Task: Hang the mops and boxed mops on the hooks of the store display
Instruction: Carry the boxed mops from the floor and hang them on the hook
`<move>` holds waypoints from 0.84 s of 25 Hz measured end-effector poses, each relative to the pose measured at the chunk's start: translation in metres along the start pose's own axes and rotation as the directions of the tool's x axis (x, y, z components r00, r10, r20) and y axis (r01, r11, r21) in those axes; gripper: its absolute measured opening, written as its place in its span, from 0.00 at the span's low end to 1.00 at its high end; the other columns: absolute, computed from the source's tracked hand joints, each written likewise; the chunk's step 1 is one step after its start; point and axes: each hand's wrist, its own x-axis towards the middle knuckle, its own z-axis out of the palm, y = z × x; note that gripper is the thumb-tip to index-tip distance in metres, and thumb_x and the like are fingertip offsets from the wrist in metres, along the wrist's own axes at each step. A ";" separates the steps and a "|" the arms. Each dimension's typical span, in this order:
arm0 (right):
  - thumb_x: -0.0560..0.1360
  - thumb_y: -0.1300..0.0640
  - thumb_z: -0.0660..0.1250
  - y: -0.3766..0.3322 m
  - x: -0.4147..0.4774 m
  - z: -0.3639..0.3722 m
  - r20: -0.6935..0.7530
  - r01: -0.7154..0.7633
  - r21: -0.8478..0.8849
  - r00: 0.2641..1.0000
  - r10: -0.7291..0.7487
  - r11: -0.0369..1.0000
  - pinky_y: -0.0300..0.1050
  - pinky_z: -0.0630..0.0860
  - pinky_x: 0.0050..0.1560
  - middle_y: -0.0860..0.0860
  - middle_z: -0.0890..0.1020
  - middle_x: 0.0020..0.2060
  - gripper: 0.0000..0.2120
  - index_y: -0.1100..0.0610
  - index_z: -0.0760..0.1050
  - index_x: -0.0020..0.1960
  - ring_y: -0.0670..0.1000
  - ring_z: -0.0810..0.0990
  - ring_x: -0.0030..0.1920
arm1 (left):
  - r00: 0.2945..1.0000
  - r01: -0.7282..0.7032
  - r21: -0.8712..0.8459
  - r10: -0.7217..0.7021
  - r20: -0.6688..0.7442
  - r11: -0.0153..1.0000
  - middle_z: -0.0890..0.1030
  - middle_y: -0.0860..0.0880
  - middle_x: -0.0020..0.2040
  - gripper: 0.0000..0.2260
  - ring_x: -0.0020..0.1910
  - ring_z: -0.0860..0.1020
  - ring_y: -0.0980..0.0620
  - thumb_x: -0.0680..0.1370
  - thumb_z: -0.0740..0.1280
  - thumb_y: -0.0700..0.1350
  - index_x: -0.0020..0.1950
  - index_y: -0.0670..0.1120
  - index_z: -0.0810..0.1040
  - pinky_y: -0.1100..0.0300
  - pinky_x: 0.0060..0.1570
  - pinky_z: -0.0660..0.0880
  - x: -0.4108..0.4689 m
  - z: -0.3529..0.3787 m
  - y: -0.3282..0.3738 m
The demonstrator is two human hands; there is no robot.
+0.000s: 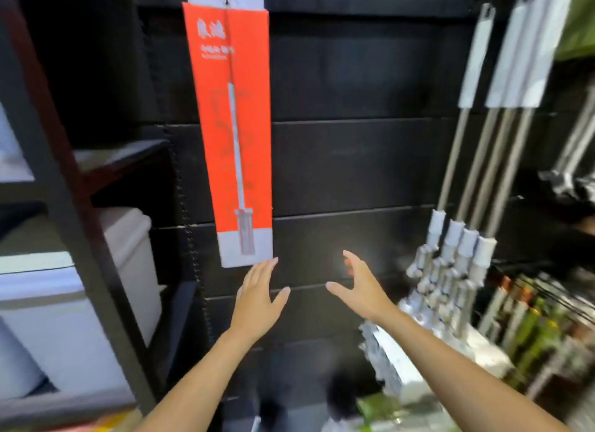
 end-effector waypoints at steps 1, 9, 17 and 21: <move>0.73 0.44 0.75 0.025 -0.023 -0.001 -0.017 -0.060 0.011 0.998 0.060 0.998 0.51 0.69 0.74 0.50 0.66 0.77 0.43 0.50 0.56 0.81 0.50 0.70 0.74 | 0.998 -0.002 -0.006 0.002 0.071 1.000 0.63 0.53 0.83 0.31 0.83 0.58 0.50 0.81 0.66 0.58 0.82 0.55 0.60 0.42 0.79 0.62 -0.020 0.024 0.002; 0.76 0.44 0.73 0.189 -0.222 -0.069 -0.095 -0.377 -0.105 0.925 0.368 0.920 0.45 0.65 0.74 0.49 0.68 0.73 0.39 0.53 0.60 0.80 0.51 0.67 0.75 | 0.839 -0.195 -0.020 0.177 0.514 0.981 0.57 0.53 0.84 0.32 0.84 0.53 0.49 0.83 0.64 0.58 0.84 0.54 0.57 0.49 0.80 0.59 -0.161 0.192 0.084; 0.74 0.37 0.66 0.304 -0.450 -0.179 -0.224 -0.637 -0.240 0.771 0.597 0.732 0.51 0.68 0.73 0.48 0.66 0.76 0.38 0.48 0.60 0.79 0.53 0.66 0.76 | 0.585 -0.395 -0.120 0.350 0.732 0.911 0.57 0.52 0.84 0.32 0.84 0.56 0.49 0.82 0.60 0.63 0.84 0.56 0.55 0.50 0.80 0.59 -0.290 0.327 0.237; 0.74 0.35 0.64 0.352 -0.559 -0.248 -0.274 -0.739 -0.202 0.673 0.687 0.643 0.52 0.67 0.74 0.49 0.65 0.77 0.38 0.49 0.60 0.79 0.54 0.66 0.76 | 0.452 -0.484 -0.168 0.410 0.792 0.858 0.56 0.51 0.85 0.32 0.84 0.54 0.48 0.83 0.59 0.63 0.84 0.55 0.54 0.51 0.80 0.57 -0.352 0.393 0.335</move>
